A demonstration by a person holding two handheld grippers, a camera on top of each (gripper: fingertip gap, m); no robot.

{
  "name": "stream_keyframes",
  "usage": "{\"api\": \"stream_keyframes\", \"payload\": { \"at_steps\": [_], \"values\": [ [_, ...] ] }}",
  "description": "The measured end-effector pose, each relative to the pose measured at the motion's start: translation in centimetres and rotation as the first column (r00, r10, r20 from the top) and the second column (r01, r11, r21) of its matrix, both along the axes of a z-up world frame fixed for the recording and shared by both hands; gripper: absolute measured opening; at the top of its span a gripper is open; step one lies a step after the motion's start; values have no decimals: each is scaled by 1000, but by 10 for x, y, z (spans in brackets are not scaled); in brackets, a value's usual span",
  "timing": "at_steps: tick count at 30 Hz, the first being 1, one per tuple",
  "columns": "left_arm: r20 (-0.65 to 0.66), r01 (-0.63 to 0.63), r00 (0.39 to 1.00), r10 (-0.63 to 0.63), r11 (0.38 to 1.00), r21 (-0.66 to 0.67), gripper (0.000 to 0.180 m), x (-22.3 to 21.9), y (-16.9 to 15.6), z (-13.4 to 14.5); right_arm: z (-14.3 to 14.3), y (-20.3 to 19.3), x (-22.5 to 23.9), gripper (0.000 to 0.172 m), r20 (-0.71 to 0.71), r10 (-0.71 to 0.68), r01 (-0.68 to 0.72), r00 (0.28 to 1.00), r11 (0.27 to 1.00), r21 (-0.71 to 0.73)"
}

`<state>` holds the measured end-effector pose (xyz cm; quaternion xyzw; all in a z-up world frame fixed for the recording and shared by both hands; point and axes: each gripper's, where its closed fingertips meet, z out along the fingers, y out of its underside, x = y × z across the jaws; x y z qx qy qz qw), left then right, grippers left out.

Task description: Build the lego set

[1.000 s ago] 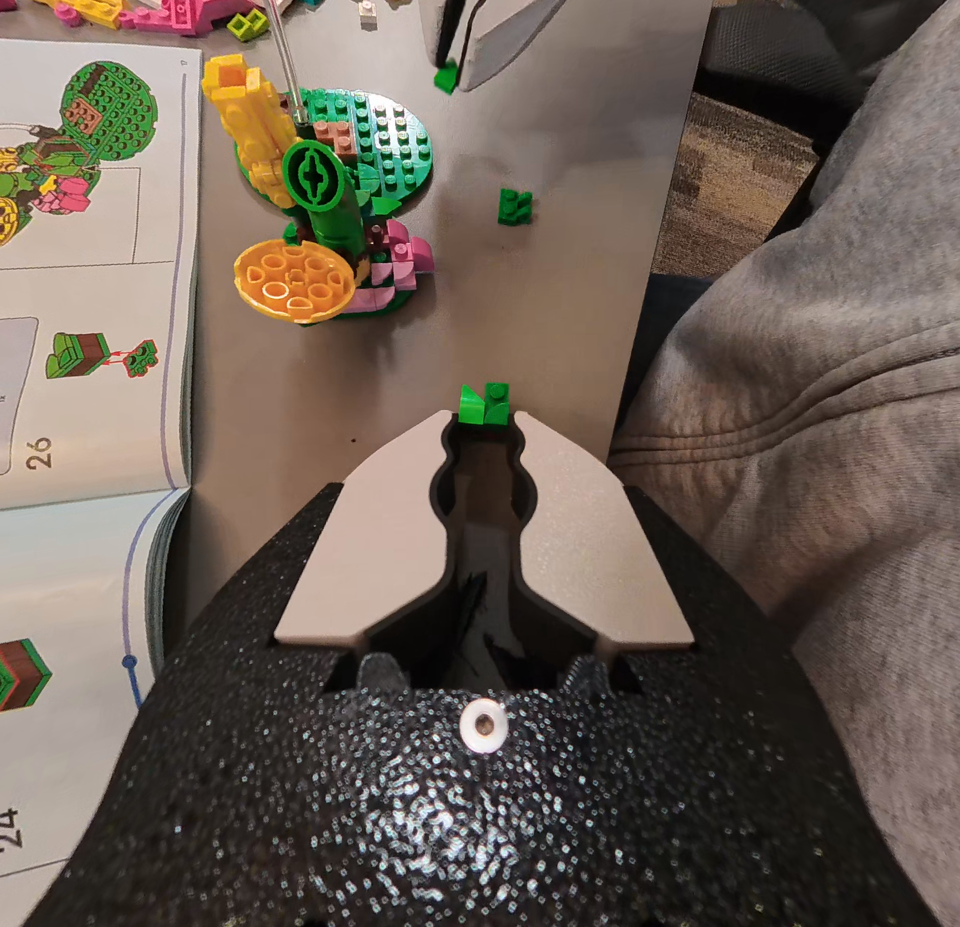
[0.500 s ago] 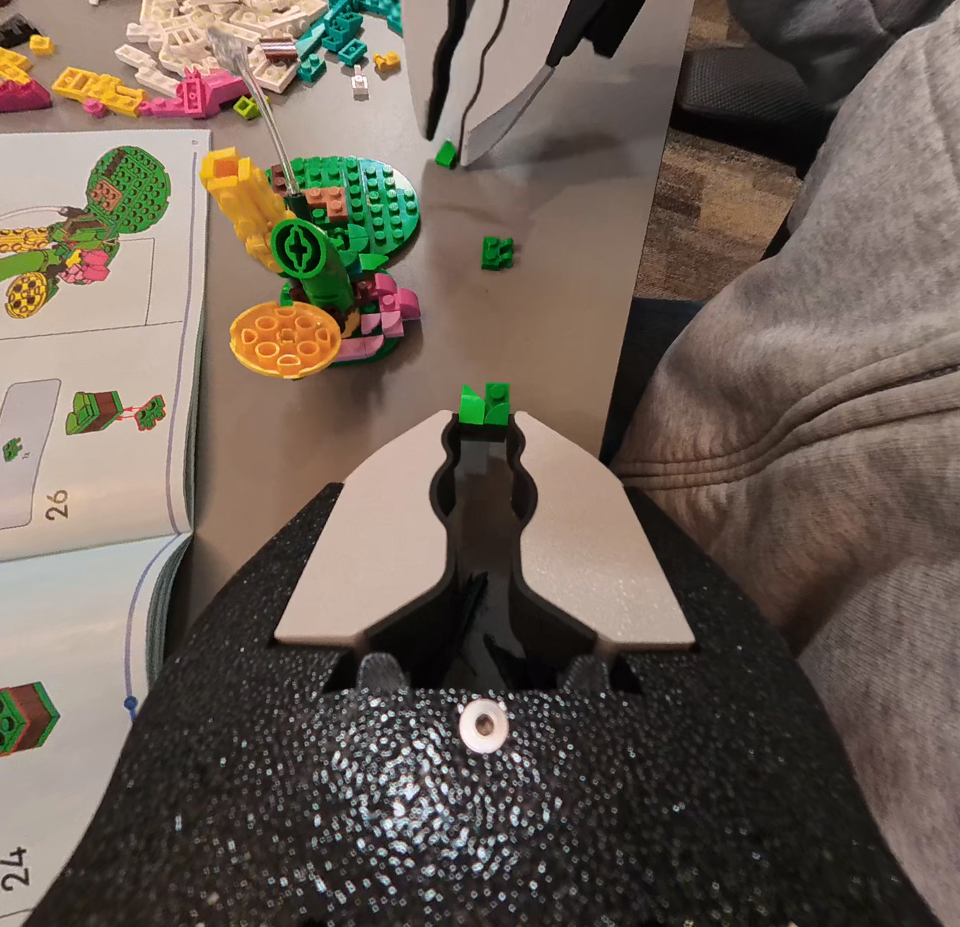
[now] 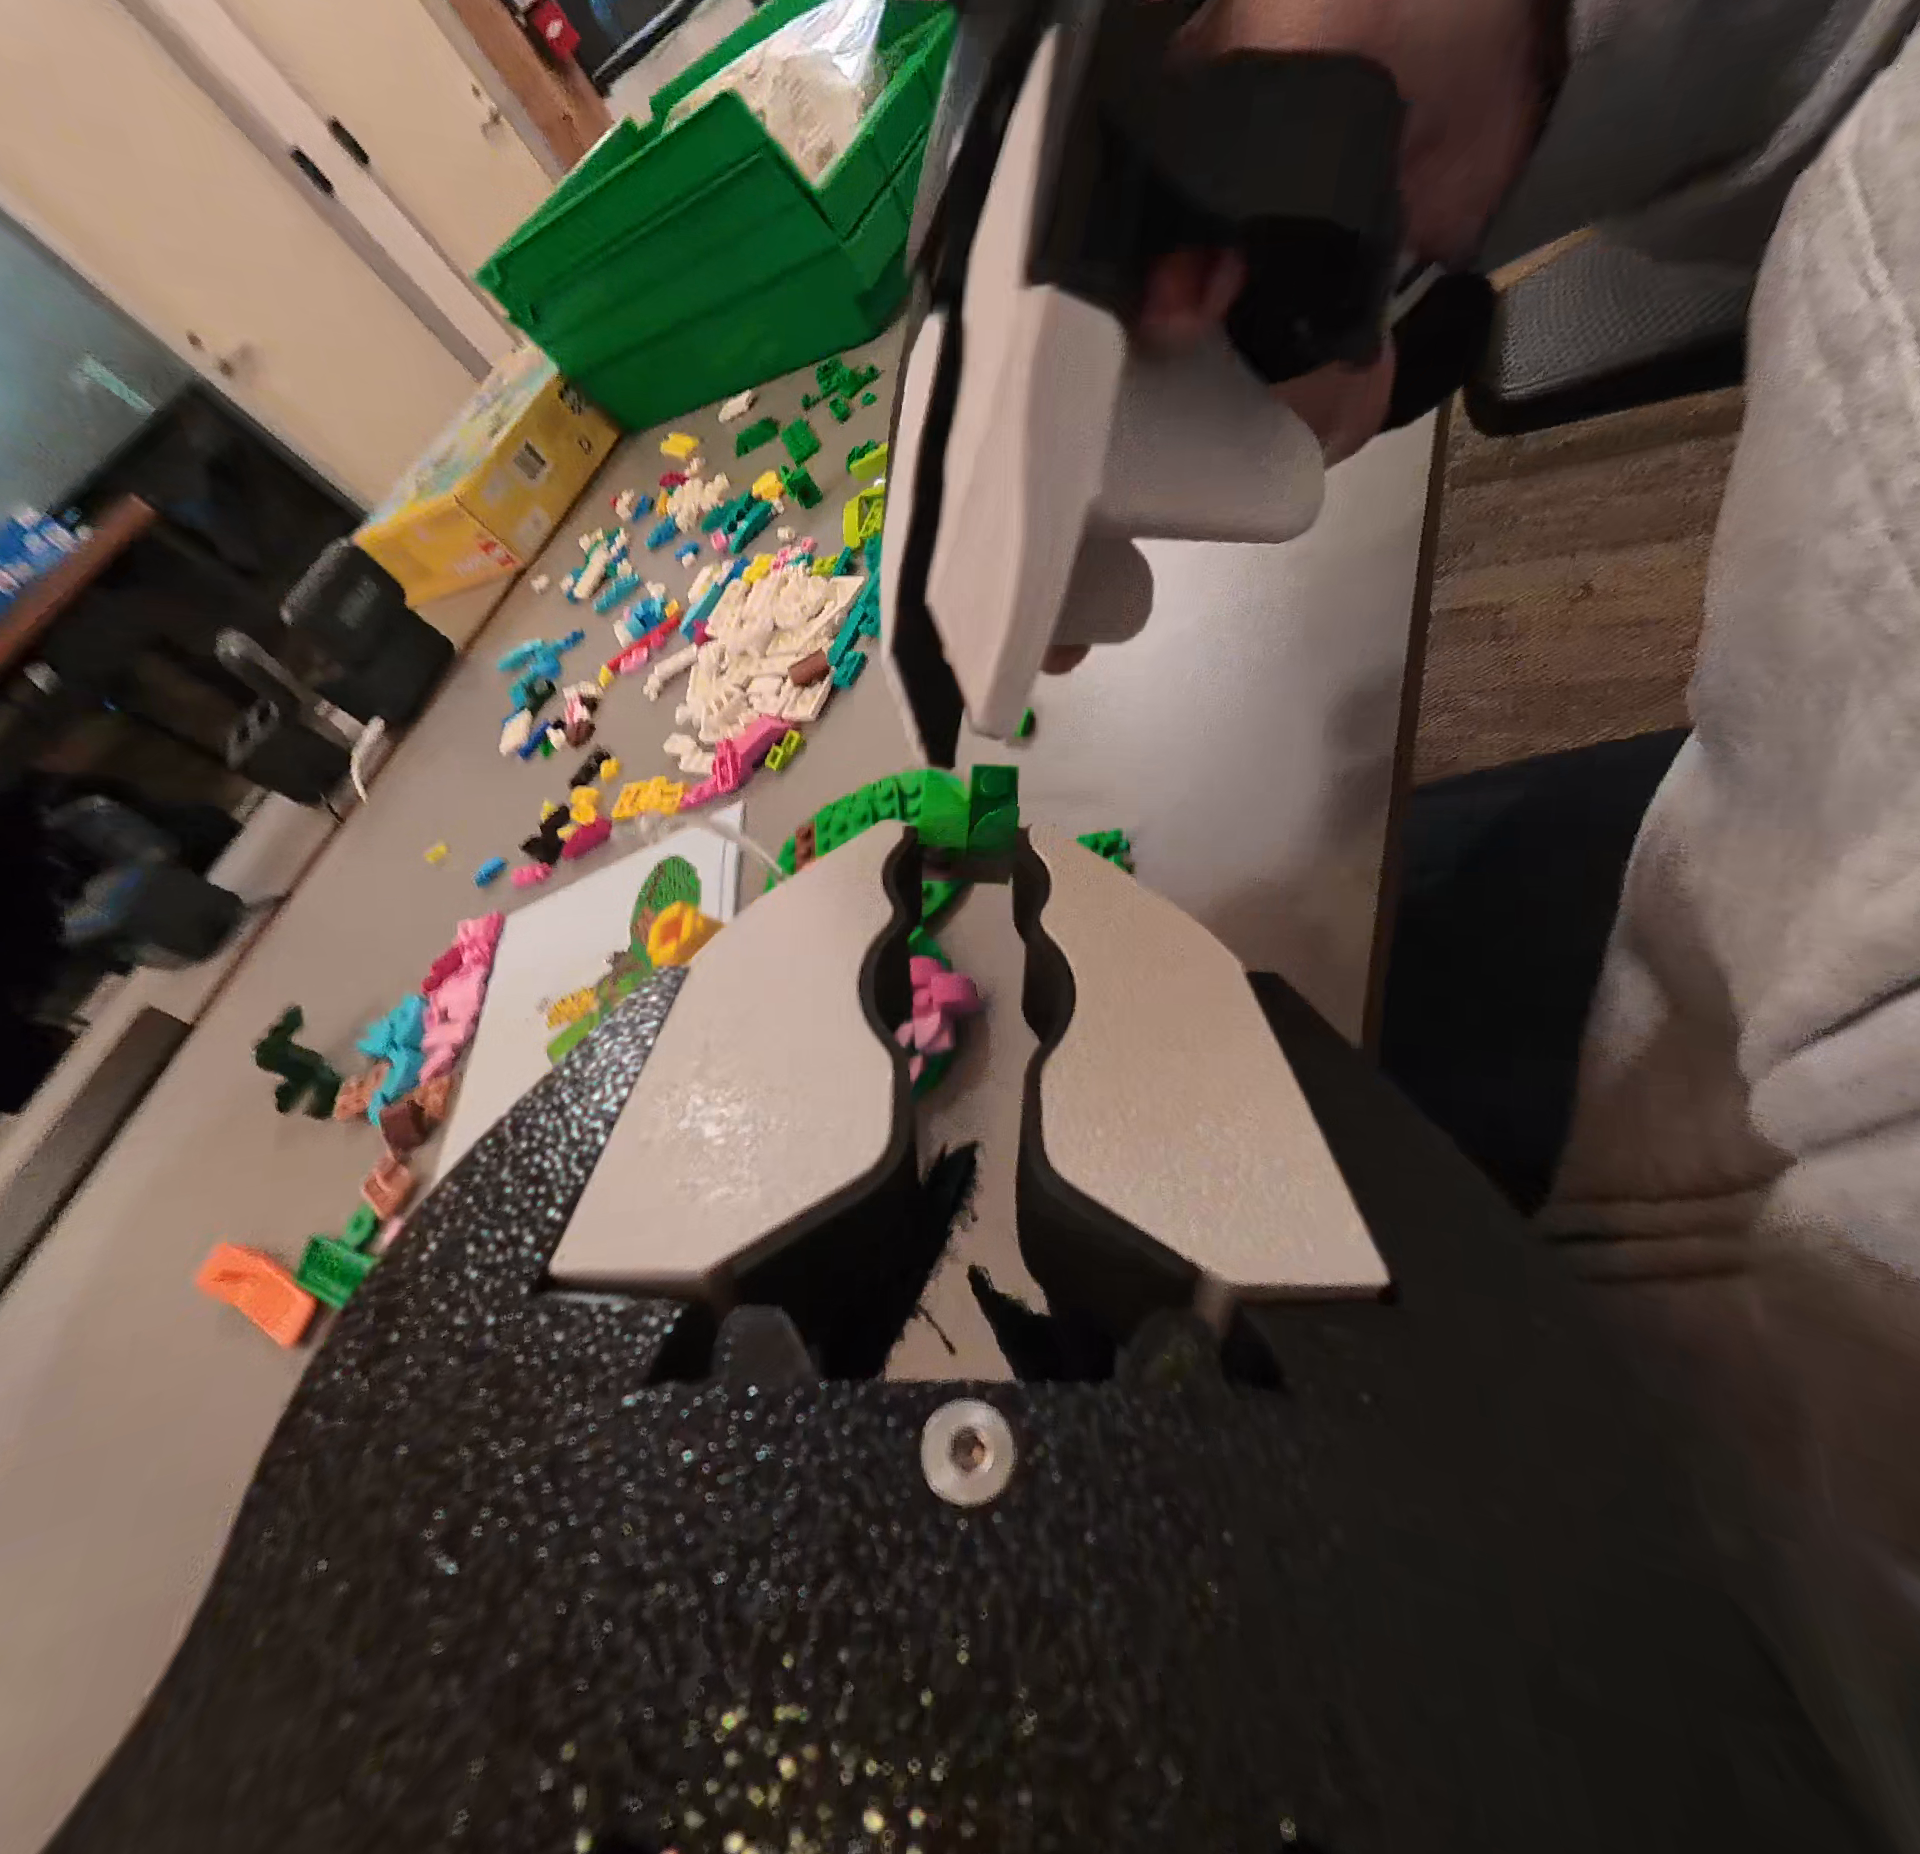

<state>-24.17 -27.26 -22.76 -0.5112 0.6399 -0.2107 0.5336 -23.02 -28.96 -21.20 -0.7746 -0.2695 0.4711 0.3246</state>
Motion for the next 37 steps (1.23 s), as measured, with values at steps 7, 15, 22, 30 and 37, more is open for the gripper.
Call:
{"api": "stream_keyframes", "payload": {
  "at_steps": [7, 15, 22, 30, 37],
  "values": [
    [-32, 23, 999, -21, 996, 90, 16, 19, -2, 2, -5, -2, 17, 14, -70, -19, 13, 997, 995, -95],
    [-63, 23, 998, -14, 988, 152, 16, 28, -1, 2, -9, -2, 25, 17, -89, -22, 12, 996, 994, -111],
    [-55, 35, 998, -27, 988, 153, 16, 32, -4, 4, -10, -5, 25, 19, -126, -9, -8, 992, 991, -137],
    [-51, 45, 998, -38, 988, 144, 16, 34, -6, 3, -10, -7, 24, 17, -150, -3, -20, 989, 989, -150],
    [-63, 36, 997, -36, 999, -12, 22, 33, -8, -7, -14, -7, 33, 16, -119, 1, -15, 993, 993, -113]
  ]
}}
